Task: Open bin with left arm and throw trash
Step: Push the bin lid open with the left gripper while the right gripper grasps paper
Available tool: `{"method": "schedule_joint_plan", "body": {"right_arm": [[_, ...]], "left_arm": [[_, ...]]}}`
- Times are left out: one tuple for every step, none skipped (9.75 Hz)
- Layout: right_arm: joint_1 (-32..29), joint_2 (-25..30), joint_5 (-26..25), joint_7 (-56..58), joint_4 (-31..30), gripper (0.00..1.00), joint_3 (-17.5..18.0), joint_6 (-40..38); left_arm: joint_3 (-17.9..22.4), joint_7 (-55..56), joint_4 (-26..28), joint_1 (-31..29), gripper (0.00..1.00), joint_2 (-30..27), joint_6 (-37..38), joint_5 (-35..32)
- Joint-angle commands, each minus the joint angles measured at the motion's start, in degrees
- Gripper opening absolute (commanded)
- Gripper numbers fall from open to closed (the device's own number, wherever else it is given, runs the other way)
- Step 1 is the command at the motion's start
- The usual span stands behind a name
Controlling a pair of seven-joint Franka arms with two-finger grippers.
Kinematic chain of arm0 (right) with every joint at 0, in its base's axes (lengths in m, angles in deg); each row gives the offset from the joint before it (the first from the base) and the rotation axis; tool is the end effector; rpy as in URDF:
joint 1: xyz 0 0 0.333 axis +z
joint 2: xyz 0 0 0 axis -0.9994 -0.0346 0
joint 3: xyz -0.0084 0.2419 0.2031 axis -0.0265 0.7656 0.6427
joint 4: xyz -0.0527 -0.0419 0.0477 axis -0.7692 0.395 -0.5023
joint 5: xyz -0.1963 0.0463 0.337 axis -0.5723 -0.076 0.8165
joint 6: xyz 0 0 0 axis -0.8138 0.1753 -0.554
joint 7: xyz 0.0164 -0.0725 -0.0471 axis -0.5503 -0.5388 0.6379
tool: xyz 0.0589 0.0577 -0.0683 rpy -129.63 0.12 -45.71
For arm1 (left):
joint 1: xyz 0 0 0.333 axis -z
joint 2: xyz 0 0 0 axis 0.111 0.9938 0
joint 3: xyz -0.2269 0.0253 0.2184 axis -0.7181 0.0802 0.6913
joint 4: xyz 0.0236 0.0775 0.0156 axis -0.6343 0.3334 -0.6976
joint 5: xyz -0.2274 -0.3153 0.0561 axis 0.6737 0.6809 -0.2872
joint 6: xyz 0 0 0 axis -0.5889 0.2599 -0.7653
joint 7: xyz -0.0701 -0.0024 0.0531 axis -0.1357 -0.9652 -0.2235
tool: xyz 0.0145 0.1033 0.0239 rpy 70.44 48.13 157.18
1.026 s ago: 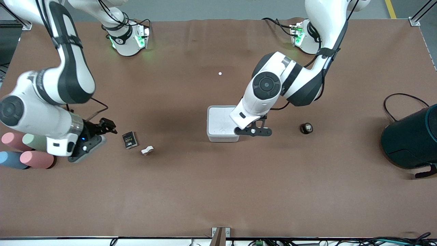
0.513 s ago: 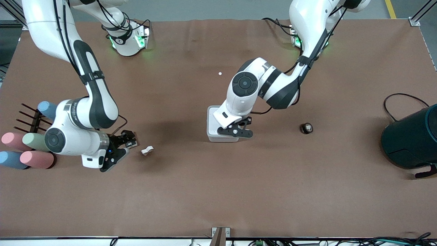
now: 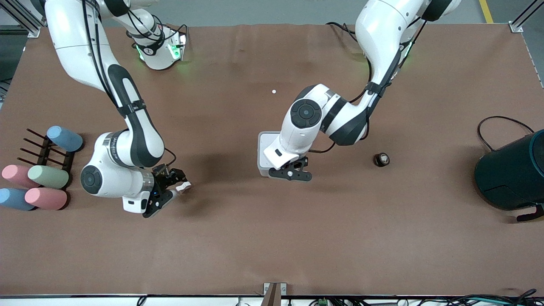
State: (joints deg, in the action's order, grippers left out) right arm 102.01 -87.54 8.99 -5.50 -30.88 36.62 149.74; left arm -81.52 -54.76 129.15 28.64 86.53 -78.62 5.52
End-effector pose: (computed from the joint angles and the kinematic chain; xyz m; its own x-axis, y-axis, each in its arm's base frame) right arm 0.6657 0.1371 0.2358 0.8131 0.5817 0.0217 0.5604 -0.7721 -0.2996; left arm 0.5696 -0.4803 0.3187 0.9907 -0.1154 0.0721 -0.1237 -0.9847 0.1228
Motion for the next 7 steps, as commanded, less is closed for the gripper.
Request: {"method": "schedule_joint_plan", "body": {"right_arm": [[0.86,-1.13,0.47,3.65,0.42,0.77,-0.40,2.91],[0.26,-2.19,0.21,5.50,0.41,0.76,-0.40,4.41],[-0.01,-2.72,0.38,7.44,0.50,0.76,-0.49,5.56],[0.07,-2.81,0.21,7.54,0.33,0.76,-0.49,5.66],[-0.10,-3.33,0.21,7.72,0.24,0.76,-0.49,5.48],[-0.54,-3.51,0.38,7.72,-0.20,0.75,-0.49,5.39],[-0.63,-3.95,0.38,7.72,-0.20,0.73,-0.49,5.48]], "left_arm": [[-0.30,-0.18,-1.57,0.24,0.00,1.83,-0.52,-0.46],[-0.39,-0.10,-1.40,0.49,0.00,1.92,-0.52,-0.46],[-0.56,0.16,-1.31,0.50,0.00,1.84,-0.17,-0.46],[-1.09,0.16,-1.31,0.50,0.00,1.84,-0.08,0.32],[-1.27,0.07,-1.13,0.50,0.00,2.10,-0.08,1.46],[-1.27,-0.19,-1.13,0.58,0.00,3.14,-0.08,1.39],[-1.27,-0.36,-1.13,0.67,0.00,5.07,-0.08,1.30]]}}
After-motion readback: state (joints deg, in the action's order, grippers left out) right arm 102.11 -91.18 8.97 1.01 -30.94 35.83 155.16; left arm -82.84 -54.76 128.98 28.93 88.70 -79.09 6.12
